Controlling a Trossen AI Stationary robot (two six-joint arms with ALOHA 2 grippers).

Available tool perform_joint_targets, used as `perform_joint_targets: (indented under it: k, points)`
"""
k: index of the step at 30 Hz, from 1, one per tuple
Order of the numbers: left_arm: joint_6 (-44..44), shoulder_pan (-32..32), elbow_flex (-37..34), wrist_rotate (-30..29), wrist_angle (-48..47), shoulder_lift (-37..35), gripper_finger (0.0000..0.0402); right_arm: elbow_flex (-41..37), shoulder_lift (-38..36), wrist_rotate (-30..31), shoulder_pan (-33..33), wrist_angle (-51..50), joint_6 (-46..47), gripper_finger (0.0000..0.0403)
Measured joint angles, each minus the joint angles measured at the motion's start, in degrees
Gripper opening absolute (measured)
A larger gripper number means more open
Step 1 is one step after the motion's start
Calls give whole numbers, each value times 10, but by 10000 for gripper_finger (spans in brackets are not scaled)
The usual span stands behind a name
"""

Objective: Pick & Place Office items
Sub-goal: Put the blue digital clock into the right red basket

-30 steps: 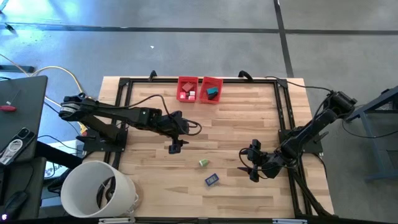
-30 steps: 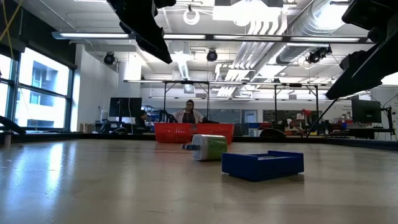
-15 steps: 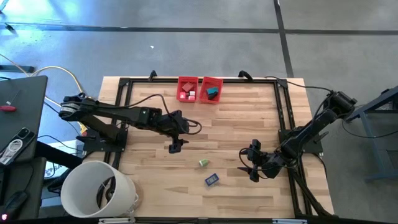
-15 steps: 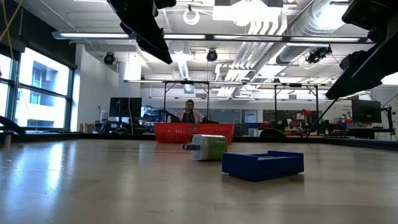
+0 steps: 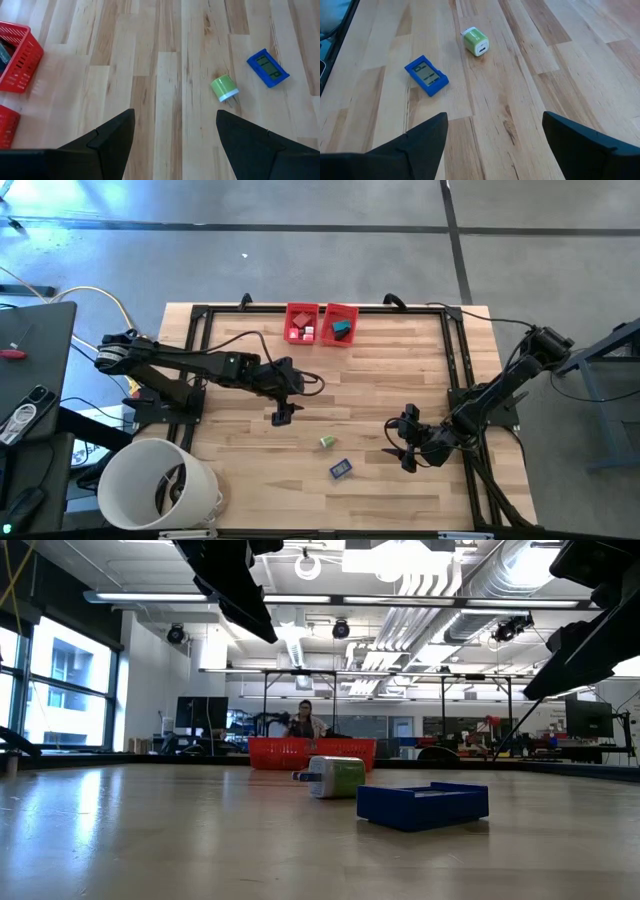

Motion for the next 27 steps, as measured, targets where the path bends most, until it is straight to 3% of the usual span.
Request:
perform_joint_targets:
  k: [27]
  points:
    - [6, 0, 0, 0, 0, 0, 271, 0, 0, 0, 0, 0, 0, 313]
